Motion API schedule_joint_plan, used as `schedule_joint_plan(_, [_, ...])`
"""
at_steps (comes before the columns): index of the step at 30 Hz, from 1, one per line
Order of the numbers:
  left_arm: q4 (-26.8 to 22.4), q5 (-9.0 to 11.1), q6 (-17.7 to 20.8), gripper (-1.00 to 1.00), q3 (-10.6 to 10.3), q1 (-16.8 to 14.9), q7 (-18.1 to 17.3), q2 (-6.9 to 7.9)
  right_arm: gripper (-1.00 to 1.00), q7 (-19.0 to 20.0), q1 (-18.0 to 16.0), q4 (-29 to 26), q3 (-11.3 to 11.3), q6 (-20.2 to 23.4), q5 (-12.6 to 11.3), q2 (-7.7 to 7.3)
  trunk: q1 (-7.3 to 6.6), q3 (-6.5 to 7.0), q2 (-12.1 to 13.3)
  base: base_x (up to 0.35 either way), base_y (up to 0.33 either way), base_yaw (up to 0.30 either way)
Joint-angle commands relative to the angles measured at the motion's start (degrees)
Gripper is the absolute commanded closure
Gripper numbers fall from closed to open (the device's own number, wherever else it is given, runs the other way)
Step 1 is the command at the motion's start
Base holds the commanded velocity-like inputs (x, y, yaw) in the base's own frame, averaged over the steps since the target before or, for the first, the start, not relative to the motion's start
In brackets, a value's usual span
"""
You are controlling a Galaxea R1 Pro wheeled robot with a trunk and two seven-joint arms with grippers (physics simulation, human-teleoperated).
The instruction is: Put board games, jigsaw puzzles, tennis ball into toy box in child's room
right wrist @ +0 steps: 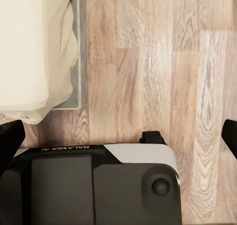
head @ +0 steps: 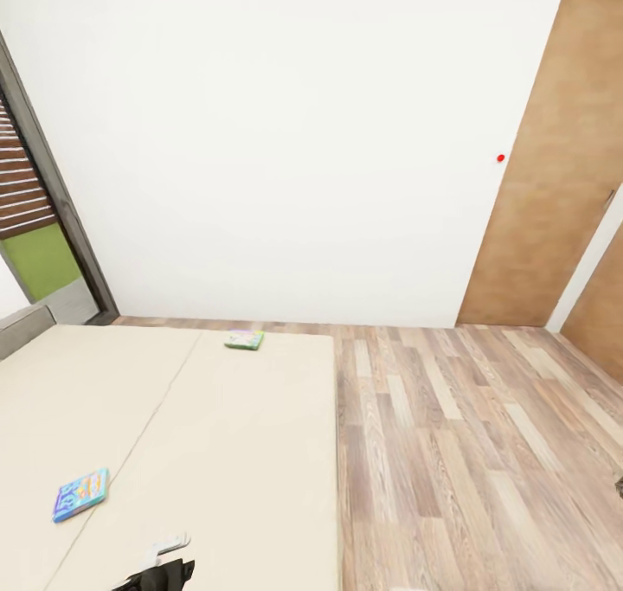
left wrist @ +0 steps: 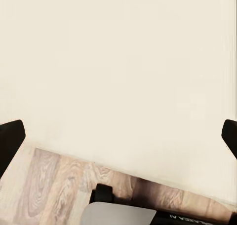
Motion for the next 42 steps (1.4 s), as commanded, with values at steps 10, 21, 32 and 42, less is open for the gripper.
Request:
schedule_joint_plan(10, [-0.09,-0.05,0.29,-1.0,0.43,-0.02,-0.36,-0.01,-1.0,-0.22,-0.03,-0.11,0.01,0.32,-0.13,0.03,0.03,-0.02,-0.12,0.0,0.153,-0.118])
schedule_joint_plan(21, [-0.09,-0.05,0.29,-1.0,0.44,-0.02,-0.36,-0.01,-1.0,-0.22,-0.03,-0.1,0.01,0.26,-0.14,0.07,0.03,-0.02,-0.12,0.0,0.143,-0.007])
schedule_joint_plan(32, [-0.09,-0.05,0.29,-1.0,0.43,-0.02,-0.36,-0.01,-1.0,-0.22,-0.01,-0.1,0.01,0.24,-0.13,0.06,0.03,-0.02,-0.12,0.0,0.159,0.0])
schedule_joint_plan(42, [-0.09,-0.05,0.29,-1.0,0.43,-0.01,-0.36,0.03,-1.0,-0.22,-0.02,-0.1,0.01,0.24,-0.13,0.07,0.03,-0.02,-0.12,0.0,0.167,0.0])
